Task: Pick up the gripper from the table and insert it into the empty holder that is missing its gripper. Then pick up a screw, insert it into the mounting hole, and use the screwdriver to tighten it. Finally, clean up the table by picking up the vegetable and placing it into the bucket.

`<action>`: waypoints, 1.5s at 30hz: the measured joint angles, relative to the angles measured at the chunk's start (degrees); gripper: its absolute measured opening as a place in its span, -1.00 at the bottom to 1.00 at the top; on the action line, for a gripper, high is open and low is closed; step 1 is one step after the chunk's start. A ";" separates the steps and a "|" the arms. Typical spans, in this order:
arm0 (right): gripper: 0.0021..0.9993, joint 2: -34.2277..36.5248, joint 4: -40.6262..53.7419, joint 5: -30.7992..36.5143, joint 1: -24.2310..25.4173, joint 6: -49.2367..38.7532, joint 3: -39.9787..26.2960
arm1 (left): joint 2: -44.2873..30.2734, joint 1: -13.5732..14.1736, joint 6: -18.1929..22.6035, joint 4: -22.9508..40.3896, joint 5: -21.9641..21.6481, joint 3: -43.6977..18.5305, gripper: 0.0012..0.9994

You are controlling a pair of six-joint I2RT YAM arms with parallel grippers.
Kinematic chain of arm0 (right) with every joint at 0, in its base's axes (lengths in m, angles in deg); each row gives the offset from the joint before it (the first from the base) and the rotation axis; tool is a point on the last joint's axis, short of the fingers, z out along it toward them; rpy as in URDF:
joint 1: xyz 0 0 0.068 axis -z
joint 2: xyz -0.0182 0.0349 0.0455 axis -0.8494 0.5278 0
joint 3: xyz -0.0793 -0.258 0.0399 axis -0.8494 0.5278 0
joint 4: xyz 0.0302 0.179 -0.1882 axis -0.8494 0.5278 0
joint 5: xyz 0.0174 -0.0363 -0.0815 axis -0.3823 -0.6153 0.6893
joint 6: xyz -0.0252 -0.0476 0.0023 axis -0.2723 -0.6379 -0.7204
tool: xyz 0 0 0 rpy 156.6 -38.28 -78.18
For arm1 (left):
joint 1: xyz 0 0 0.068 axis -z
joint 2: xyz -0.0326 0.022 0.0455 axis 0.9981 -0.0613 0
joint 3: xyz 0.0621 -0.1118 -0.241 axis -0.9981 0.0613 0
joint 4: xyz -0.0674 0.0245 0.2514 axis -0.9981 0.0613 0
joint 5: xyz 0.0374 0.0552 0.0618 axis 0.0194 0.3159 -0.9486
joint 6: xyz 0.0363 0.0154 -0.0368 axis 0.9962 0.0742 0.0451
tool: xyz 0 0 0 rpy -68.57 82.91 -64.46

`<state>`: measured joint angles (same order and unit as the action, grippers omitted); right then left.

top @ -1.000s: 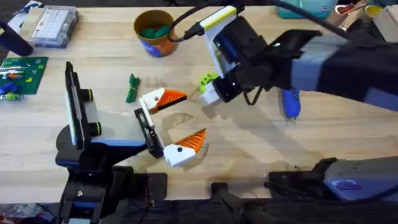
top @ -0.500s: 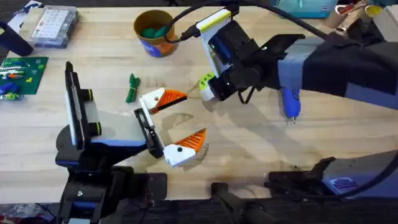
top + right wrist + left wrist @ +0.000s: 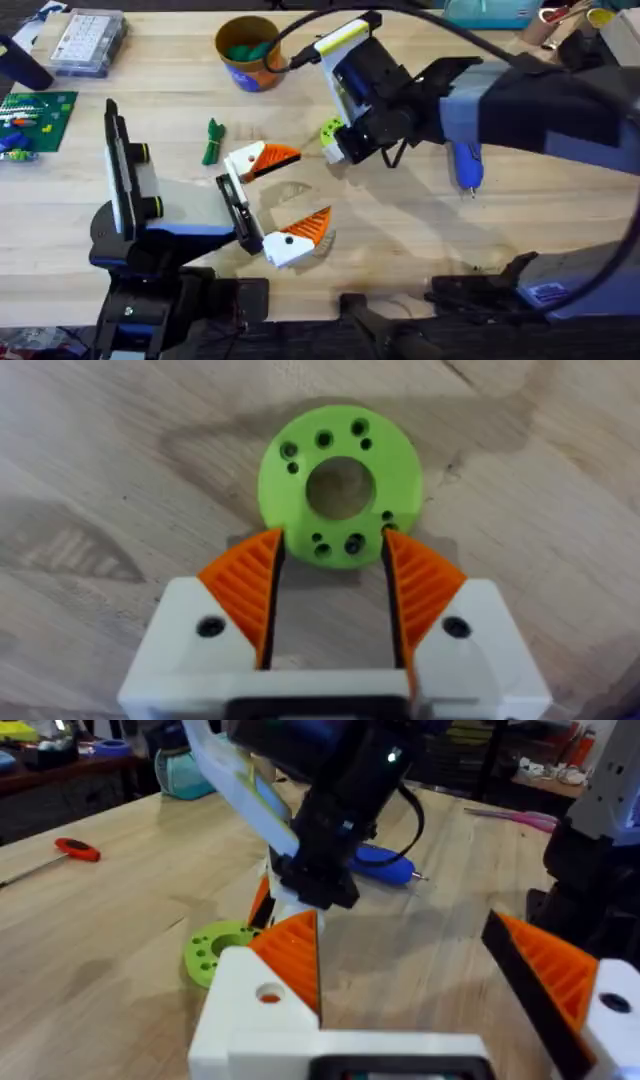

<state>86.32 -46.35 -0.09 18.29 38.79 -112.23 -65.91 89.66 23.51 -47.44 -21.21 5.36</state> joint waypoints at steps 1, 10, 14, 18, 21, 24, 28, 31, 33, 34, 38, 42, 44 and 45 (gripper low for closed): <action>0.03 0.60 0.00 0.28 0.00 -0.11 0.00 | 0.00 0.00 0.00 0.00 0.02 0.00 0.98; -0.98 0.79 -1.03 0.95 0.39 -0.22 -0.09 | -0.02 0.00 0.00 0.02 0.02 0.00 0.98; -0.98 0.77 -1.03 0.96 0.39 -0.22 -0.09 | 0.00 0.00 0.00 0.02 0.00 0.00 0.98; -0.99 0.79 -1.02 0.96 0.39 -0.21 -0.09 | 0.00 0.00 0.00 0.00 0.02 0.00 0.98; -0.99 0.77 -1.01 0.96 0.39 -0.22 -0.09 | 0.00 0.00 0.00 0.02 0.02 0.00 0.98; -0.99 0.72 -0.92 0.92 0.39 -0.21 -0.17 | 0.00 0.00 0.00 0.02 0.02 0.00 0.98; -0.99 0.37 0.41 0.65 0.37 -0.20 -0.46 | 0.00 0.00 0.00 0.02 0.01 0.00 0.98; -0.99 -0.38 2.92 0.38 0.37 -0.20 -1.20 | -0.02 0.00 0.00 0.01 0.01 0.00 0.98; -0.99 -1.24 4.80 0.26 0.37 -0.20 -2.24 | 0.00 0.00 0.00 0.00 0.02 0.00 0.98; -0.99 -1.81 5.82 0.22 0.37 -0.20 -2.87 | 0.00 0.00 0.00 0.02 0.02 0.00 0.98; -0.99 -4.49 8.54 0.20 0.37 -0.20 -5.79 | 0.00 0.00 0.00 0.01 0.01 0.00 0.98; -0.99 -7.40 11.41 0.20 0.37 -0.20 -8.78 | 0.00 0.00 0.00 0.00 0.00 0.00 0.97; -0.99 -8.80 12.83 0.20 0.37 -0.20 -10.20 | -0.02 0.00 0.00 0.00 0.01 0.00 0.97; -0.99 -9.48 13.30 0.20 0.37 -0.20 -10.84 | -0.01 0.00 0.00 0.00 0.02 0.00 0.97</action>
<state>76.84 -33.05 0.10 18.66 38.60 -123.06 -65.92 89.66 23.51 -47.44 -21.19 5.36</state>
